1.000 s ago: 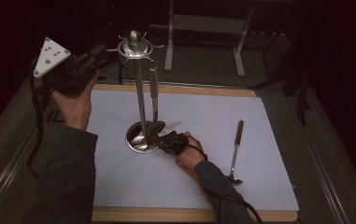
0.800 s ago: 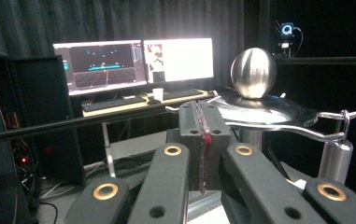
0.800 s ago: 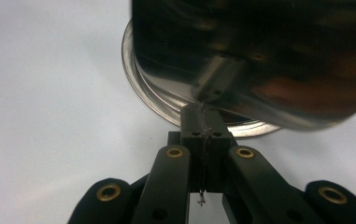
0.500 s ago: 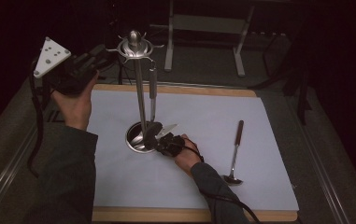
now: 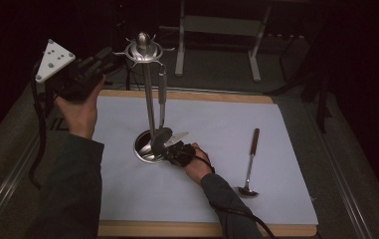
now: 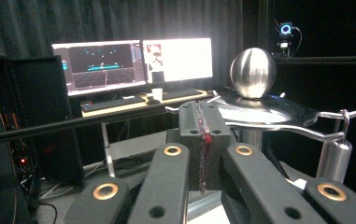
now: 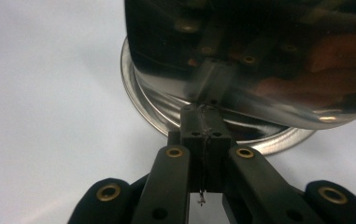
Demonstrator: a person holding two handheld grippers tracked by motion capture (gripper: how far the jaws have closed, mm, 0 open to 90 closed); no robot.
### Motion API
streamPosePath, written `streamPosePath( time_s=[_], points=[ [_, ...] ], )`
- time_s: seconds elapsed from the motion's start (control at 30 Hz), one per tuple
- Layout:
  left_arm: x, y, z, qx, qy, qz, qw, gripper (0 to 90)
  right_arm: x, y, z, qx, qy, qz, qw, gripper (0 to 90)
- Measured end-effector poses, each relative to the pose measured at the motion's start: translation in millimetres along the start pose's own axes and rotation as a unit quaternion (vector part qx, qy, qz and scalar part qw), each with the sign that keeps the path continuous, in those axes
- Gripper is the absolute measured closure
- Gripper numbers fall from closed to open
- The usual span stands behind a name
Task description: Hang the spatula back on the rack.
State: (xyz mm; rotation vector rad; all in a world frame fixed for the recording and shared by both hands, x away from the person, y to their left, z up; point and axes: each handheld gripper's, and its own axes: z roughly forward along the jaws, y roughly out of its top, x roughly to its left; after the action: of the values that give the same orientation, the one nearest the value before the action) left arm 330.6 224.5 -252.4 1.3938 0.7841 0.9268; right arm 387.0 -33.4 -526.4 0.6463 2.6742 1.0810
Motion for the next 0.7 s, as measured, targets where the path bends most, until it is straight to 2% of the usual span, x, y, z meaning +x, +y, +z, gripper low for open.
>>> streamPosePath(
  time_s=[0.23, 0.4, 0.7],
  points=[
    [0.3, 0.1, 0.2, 0.0, -0.001, 0.0, 1.0, 90.0, 0.4, -1.2, 3.5, -0.001, 0.001, 0.005, 1.0, 90.0],
    [0.4, 0.0, 0.5, 0.0, 0.0, -0.001, 1.0, 90.0, 0.5, 1.8, 3.8, 0.011, -0.001, 0.007, 0.9999, 90.0],
    [4.4, -0.3, 4.6, 0.003, 0.002, -0.008, 1.0, 90.0, -1.5, 3.6, 4.0, 0.018, 0.006, 0.023, 0.9996, 90.0]
  ],
)
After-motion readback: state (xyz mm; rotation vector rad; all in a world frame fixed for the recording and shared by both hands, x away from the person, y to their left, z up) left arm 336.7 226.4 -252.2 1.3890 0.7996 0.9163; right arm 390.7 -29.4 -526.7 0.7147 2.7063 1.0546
